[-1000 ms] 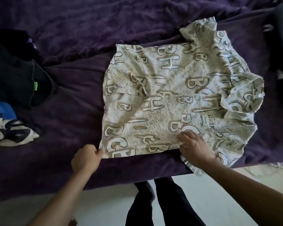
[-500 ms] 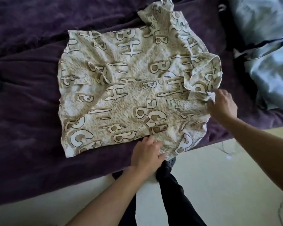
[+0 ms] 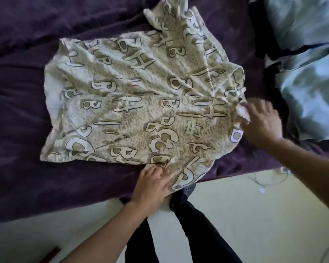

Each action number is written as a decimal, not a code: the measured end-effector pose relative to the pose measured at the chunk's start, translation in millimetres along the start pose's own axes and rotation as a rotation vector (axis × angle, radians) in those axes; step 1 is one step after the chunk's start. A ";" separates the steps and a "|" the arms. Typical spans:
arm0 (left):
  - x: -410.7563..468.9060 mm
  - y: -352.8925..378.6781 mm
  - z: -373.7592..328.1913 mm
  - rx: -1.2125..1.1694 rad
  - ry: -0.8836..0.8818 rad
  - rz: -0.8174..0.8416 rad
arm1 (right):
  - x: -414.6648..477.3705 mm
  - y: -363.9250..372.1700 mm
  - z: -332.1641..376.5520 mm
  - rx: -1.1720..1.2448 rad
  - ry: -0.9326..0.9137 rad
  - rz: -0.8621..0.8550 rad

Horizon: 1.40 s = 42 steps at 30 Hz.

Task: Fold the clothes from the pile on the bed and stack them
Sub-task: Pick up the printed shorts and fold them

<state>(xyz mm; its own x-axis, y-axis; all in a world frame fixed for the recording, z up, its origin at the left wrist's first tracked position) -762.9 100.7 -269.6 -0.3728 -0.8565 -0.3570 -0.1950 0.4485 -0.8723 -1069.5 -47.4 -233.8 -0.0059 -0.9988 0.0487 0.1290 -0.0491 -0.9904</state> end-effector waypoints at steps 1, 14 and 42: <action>-0.2 -5.1 -3.1 -0.020 -0.004 -0.008 | -11.4 -2.4 23.7 0.069 -0.158 -0.021; -1.4 -93.5 170.8 -0.361 -0.985 -0.550 | -72.9 26.7 109.6 0.382 -0.497 0.170; -159.6 -69.5 297.5 -0.989 -1.230 -0.589 | -96.6 -25.6 105.7 0.556 0.381 -0.064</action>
<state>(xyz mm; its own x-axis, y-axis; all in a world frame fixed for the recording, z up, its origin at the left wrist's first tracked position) -420.0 130.2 -251.4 0.7393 -0.4173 -0.5285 -0.6724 -0.4142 -0.6135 -967.5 50.4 -199.5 -0.3665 -0.9293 -0.0448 0.6071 -0.2024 -0.7684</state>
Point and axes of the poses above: each hand's wrist, its own x-axis towards the middle knuckle, its own y-axis out of the palm, z = x × y, the point moved 6 cm from there along x, towards the middle knuckle, and after that the axes turned 9 degrees about -z, right-handed, at the moved point
